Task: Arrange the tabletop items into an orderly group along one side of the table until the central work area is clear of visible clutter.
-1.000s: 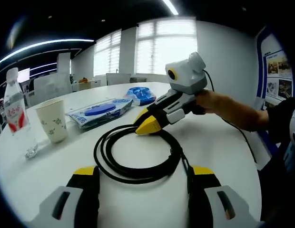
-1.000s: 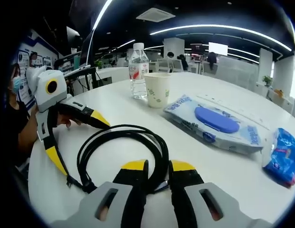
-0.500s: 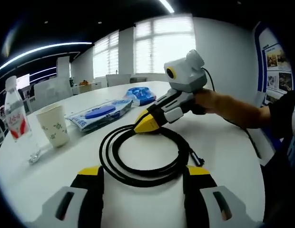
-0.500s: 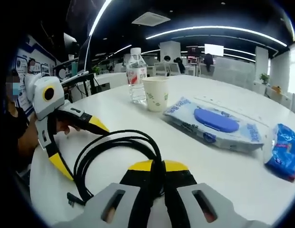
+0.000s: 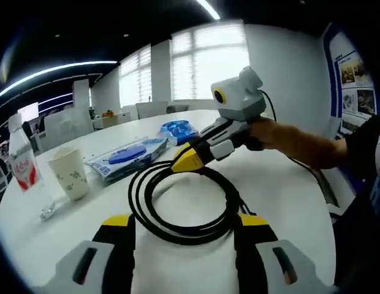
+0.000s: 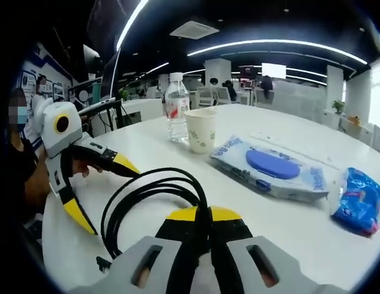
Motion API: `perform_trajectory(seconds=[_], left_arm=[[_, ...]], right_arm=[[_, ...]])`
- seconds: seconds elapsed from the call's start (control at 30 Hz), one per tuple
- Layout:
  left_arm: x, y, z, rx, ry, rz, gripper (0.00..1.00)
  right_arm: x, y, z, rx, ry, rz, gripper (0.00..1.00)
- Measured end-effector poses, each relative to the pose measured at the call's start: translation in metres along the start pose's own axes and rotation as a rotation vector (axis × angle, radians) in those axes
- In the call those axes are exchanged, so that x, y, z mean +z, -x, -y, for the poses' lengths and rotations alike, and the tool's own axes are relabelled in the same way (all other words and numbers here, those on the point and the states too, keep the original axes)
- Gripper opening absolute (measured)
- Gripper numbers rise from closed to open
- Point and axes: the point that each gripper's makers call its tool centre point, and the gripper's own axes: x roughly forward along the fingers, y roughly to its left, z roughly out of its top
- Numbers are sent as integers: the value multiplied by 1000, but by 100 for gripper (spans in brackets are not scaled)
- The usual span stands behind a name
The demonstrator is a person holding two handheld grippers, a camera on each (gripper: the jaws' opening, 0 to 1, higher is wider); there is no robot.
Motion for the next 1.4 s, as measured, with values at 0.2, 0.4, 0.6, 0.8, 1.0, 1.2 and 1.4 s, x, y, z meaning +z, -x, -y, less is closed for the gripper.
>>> perform_trajectory(seconds=[0.2,0.4,0.6,0.8,1.0,1.2,1.4], left_arm=[[1,0,0,2,-2,-2,61],[4,2,1,8,-4,10,61],[13,6,2,6,-7,34,61],[19,8,0,15,-12,51,61],[23,10,-1,32,-24,60,61],[28,6,0,23,-18,69,61],[43,4,12,0,-28,116,59]], right_arm=[[15,15,-9,5,8,50,1],[34,25,-18,11,29,94,1],[52,37,-27,10,55,146,0],[63,47,-32,3,83,171,0],[78,62,-35,-5,99,211,0],[95,77,-36,-13,113,250,0],[97,81,-37,-13,119,257,0]])
